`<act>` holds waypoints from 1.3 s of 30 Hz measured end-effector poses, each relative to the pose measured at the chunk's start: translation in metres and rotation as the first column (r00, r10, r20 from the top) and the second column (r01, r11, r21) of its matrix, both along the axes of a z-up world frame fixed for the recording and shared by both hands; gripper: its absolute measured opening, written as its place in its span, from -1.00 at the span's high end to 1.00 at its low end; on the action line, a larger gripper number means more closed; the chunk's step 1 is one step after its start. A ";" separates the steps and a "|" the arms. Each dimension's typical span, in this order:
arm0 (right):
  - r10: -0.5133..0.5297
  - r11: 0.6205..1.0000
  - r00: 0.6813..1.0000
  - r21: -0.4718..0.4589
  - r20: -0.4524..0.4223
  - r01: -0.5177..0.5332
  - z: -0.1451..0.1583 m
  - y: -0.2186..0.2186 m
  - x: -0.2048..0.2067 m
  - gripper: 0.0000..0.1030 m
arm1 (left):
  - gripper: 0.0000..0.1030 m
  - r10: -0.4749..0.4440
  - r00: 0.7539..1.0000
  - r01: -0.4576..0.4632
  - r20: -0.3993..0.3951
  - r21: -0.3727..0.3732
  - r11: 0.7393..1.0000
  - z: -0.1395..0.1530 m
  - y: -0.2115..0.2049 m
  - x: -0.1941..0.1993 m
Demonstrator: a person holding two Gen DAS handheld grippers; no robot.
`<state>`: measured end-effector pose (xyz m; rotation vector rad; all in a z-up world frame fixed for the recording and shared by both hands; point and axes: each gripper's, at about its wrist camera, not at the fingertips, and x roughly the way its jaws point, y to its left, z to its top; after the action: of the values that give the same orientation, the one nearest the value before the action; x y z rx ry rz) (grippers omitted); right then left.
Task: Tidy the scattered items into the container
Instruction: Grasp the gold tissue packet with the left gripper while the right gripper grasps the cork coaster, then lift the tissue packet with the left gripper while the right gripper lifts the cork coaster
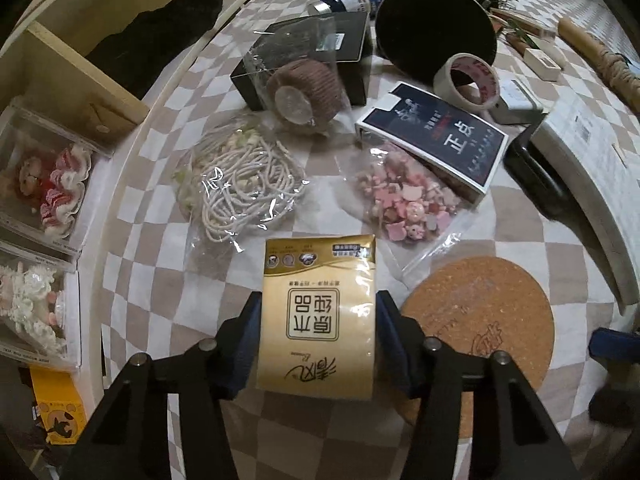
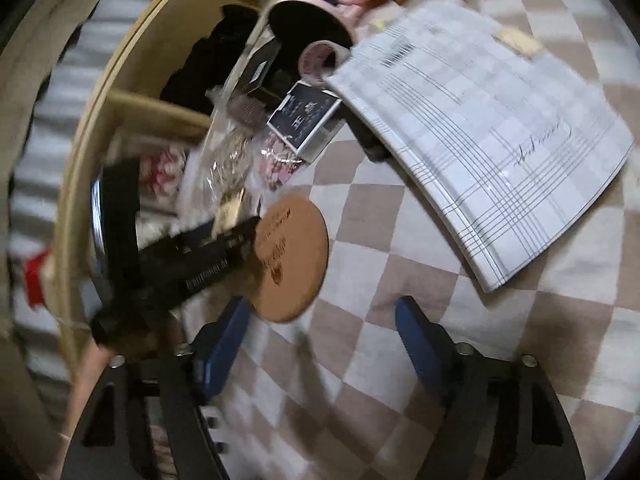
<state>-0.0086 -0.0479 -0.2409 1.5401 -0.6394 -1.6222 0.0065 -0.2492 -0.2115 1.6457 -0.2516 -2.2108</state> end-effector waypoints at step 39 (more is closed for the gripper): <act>0.038 0.998 0.991 -0.049 0.128 -0.032 0.001 -0.037 -0.013 0.78 | -0.07 -0.134 0.991 0.133 0.005 0.102 0.986 0.000 0.014 0.013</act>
<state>-0.0217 -0.0848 -0.2399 1.6224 -0.7106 -1.4806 0.0197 -0.2355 -0.2115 1.7418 -0.2640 -2.3488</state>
